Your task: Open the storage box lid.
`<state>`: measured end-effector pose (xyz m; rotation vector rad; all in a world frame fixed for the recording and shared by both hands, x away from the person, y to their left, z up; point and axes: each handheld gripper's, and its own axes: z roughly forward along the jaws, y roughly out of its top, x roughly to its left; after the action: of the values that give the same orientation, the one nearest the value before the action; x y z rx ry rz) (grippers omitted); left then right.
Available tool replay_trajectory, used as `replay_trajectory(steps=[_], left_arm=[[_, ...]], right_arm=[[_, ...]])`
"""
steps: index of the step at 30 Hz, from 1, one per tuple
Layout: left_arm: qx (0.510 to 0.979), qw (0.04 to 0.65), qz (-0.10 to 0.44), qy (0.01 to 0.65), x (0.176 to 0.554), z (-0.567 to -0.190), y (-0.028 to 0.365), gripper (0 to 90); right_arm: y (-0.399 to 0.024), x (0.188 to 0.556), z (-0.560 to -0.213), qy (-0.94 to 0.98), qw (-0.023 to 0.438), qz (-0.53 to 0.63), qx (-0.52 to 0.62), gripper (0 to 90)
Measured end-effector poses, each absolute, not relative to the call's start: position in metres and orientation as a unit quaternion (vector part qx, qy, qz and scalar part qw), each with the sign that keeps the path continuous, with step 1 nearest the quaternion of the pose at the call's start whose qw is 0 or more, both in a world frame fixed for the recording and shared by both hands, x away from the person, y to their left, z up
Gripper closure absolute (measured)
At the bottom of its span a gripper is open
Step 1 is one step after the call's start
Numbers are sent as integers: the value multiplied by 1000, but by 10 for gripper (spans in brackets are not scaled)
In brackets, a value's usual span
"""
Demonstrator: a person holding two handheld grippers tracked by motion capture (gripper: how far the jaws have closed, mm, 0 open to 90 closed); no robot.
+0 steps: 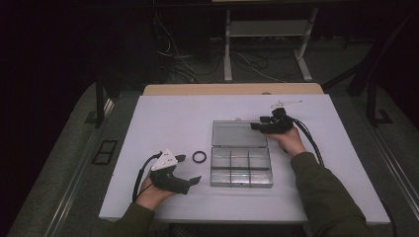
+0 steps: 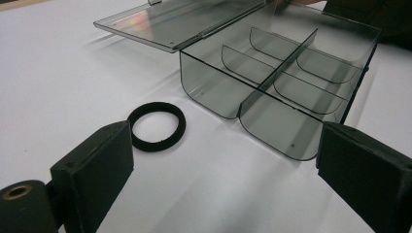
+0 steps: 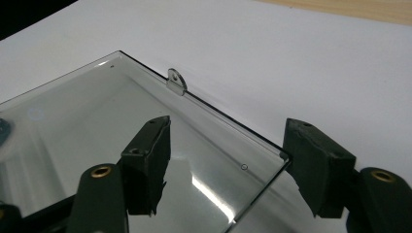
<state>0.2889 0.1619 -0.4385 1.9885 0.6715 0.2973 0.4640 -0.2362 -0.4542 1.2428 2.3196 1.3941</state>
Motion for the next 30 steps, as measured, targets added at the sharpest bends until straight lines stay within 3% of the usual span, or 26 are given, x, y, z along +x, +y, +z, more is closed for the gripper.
replay_trajectory(steps=[30], left_arm=[[820, 488, 120, 273, 288, -439, 161, 58]], right_arm=[[-233, 465, -460, 785, 77, 450, 420, 344]])
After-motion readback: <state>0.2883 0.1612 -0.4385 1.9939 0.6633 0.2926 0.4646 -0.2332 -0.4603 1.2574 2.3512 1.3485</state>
